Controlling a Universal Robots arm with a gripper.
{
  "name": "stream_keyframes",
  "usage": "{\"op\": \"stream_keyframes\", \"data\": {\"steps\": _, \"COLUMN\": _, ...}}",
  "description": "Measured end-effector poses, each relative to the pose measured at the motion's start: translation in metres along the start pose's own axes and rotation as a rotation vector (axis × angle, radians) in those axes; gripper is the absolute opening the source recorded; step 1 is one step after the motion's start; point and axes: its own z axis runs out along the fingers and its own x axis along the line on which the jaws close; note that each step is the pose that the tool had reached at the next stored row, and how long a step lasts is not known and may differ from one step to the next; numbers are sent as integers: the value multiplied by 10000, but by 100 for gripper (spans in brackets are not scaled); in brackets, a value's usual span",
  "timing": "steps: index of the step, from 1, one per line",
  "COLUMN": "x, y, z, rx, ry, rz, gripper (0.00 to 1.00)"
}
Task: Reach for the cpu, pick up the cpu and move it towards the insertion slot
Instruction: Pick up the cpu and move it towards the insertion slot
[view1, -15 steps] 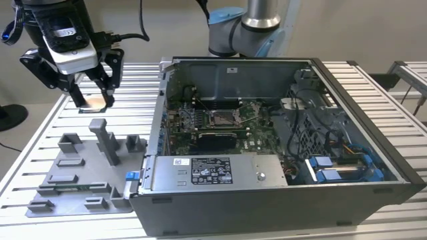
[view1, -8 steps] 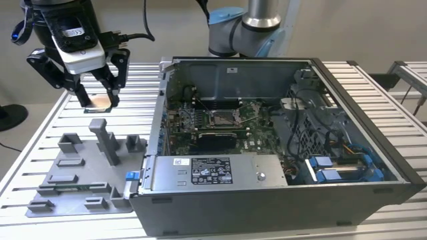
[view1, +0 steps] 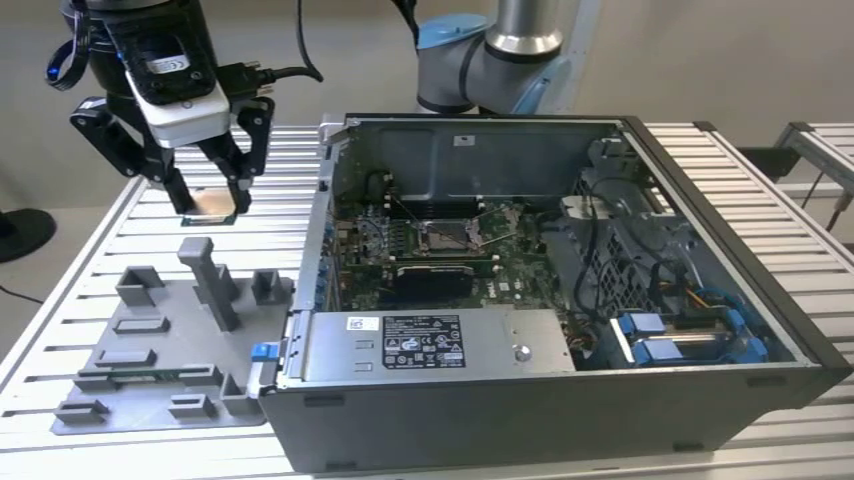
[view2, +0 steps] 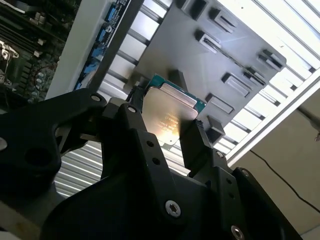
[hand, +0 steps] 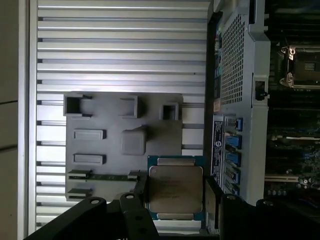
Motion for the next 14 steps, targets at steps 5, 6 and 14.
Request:
{"op": "stream_keyframes", "data": {"steps": 5, "x": -60, "y": 0, "z": 0, "rx": -1, "ry": -1, "rz": 0, "gripper": 0}}
{"op": "stream_keyframes", "data": {"steps": 6, "x": -72, "y": 0, "z": 0, "rx": -1, "ry": 0, "rz": 0, "gripper": 0}}
{"op": "stream_keyframes", "data": {"steps": 14, "x": -164, "y": 0, "z": 0, "rx": 0, "ry": 0, "rz": 0, "gripper": 0}}
